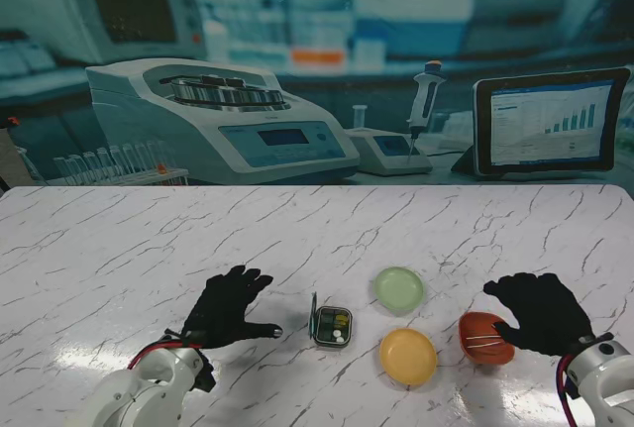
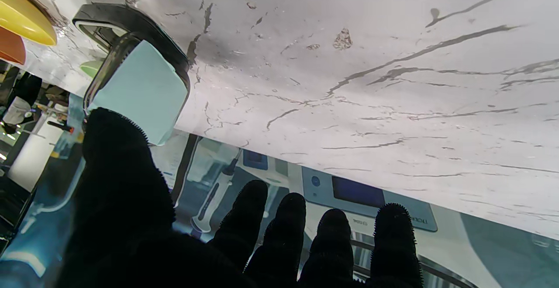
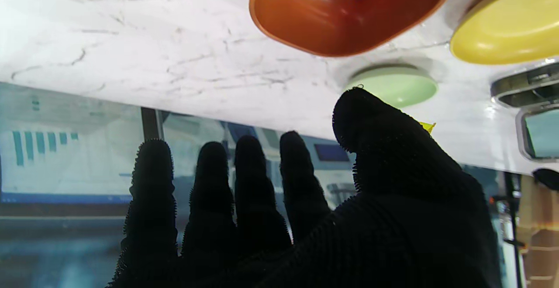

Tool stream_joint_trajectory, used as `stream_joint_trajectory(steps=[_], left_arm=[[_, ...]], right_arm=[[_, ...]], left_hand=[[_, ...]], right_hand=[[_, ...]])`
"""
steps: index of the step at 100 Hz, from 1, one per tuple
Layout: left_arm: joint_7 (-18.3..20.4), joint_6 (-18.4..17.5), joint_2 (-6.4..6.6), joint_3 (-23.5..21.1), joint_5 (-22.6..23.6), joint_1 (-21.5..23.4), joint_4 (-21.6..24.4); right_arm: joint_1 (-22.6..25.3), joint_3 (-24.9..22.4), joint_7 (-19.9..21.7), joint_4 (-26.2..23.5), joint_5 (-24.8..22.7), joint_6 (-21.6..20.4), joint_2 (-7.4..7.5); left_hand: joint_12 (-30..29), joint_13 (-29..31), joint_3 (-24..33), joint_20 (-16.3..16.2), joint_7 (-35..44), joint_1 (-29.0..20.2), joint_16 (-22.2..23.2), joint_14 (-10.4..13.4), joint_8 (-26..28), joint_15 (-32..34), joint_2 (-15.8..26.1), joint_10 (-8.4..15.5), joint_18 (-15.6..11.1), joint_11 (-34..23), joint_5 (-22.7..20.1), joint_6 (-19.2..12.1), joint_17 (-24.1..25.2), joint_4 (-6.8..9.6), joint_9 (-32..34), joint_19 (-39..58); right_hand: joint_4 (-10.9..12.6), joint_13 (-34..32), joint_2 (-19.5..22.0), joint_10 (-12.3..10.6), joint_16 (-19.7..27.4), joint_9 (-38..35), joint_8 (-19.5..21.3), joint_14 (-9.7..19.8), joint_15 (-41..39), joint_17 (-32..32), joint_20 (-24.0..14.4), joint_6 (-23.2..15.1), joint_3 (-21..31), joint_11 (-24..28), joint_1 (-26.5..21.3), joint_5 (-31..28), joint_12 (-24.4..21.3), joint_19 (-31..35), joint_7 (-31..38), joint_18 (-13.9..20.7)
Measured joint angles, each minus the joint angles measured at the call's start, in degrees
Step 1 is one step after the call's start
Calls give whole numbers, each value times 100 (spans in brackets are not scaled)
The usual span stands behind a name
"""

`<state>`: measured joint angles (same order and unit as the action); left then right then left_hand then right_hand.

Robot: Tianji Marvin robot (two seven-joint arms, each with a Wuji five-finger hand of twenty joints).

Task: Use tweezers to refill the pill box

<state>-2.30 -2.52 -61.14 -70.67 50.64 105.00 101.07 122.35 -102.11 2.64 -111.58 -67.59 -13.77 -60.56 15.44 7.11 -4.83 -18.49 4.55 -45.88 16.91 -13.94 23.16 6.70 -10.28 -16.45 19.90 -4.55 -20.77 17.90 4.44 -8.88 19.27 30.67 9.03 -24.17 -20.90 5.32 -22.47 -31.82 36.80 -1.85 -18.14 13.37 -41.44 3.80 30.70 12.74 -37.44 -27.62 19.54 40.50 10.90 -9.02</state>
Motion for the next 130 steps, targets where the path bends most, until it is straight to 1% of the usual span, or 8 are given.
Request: stream_joint_trajectory(steps=[4, 14, 35, 50, 73, 106, 123, 130], left_arm=[[26, -34, 8, 33, -11, -37, -32], [133, -73, 44, 180, 9, -175, -132], [288, -203, 68, 474, -96, -500, -424], [370, -262, 89, 659, -185, -675, -546], [418, -354, 104, 1073, -359, -1052, -909], [206, -407, 90, 1559, -448, -1422, -1331], [-118, -426, 51, 1758, -408, -1575, -1567], [-147, -429, 38, 1824, -419, -1634, -1631]], right_arm=[[5, -1, -29, -39, -6, -25, -2], [20, -1, -85, -139, -14, -79, -8], [34, 25, -65, -388, -111, -151, -12], [2, 109, -25, -496, -125, -160, -10], [-37, 209, -47, -606, -149, -181, -9], [-70, 326, -99, -692, -187, -218, -7], [-84, 372, -131, -705, -190, -225, -7], [-93, 390, -147, -705, -190, -232, -7]], left_hand=[[0, 0, 0, 0, -49, 0, 0, 0, -65, 4, 0, 0, -27, -31, 83, 57, -1, 0, -59, 0], [0, 0, 0, 45, -114, 0, 0, 1, -135, 63, -2, 0, -139, -73, 229, 134, -38, 0, -221, 0], [0, -2, 0, 82, -173, -2, -1, 1, -266, 128, -70, -12, -217, -78, 348, 217, -61, 0, -297, 0], [0, -2, 0, 82, -199, -4, -4, 1, -272, 193, -71, -31, -224, -78, 523, 275, -65, 0, -302, 24], [1, -75, 0, 83, -199, -4, -5, 1, -342, 279, -71, -44, -234, -171, 583, 281, -65, 0, -370, 36], [1, -78, 0, 85, -245, -9, -66, -9, -407, 282, -72, -100, -282, -184, 699, 391, 43, 0, -580, 36], [1, -80, 0, 85, -255, -9, -70, -14, -411, 282, -72, -103, -282, -184, 706, 399, 52, 0, -604, 40], [1, -81, 0, 85, -255, -18, -74, -15, -411, 282, -72, -103, -281, -184, 706, 399, 113, 0, -604, 40]], right_hand=[[0, 18, 0, 0, 79, 89, -107, 2, 136, -48, 54, 10, -10, -217, 44, 73, -94, -94, -73, 0], [0, 141, 0, 1, 253, 166, -276, 7, 368, -122, 160, 13, -12, -392, 45, 61, -229, -292, -142, 0], [0, 290, 0, 9, 454, 355, -526, 12, 563, -202, 334, 25, -22, -529, 107, 222, -420, -633, -278, 0], [0, 360, 0, 10, 527, 358, -607, 14, 628, -255, 436, 74, -23, -574, 108, 346, -485, -733, -350, 0], [0, 428, 0, 82, 572, 422, -675, 15, 643, -270, 459, 74, -23, -627, 110, 346, -503, -798, -353, 0], [0, 428, 0, 124, 589, 422, -736, 15, 643, -271, 500, 75, -23, -627, 110, 346, -566, -864, -354, 0], [0, 428, 0, 130, 589, 422, -738, 15, 643, -271, 508, 75, -23, -627, 110, 346, -568, -866, -353, 0], [0, 428, 0, 140, 589, 422, -737, 15, 643, -271, 508, 75, -23, -627, 110, 346, -569, -866, -354, 0]])
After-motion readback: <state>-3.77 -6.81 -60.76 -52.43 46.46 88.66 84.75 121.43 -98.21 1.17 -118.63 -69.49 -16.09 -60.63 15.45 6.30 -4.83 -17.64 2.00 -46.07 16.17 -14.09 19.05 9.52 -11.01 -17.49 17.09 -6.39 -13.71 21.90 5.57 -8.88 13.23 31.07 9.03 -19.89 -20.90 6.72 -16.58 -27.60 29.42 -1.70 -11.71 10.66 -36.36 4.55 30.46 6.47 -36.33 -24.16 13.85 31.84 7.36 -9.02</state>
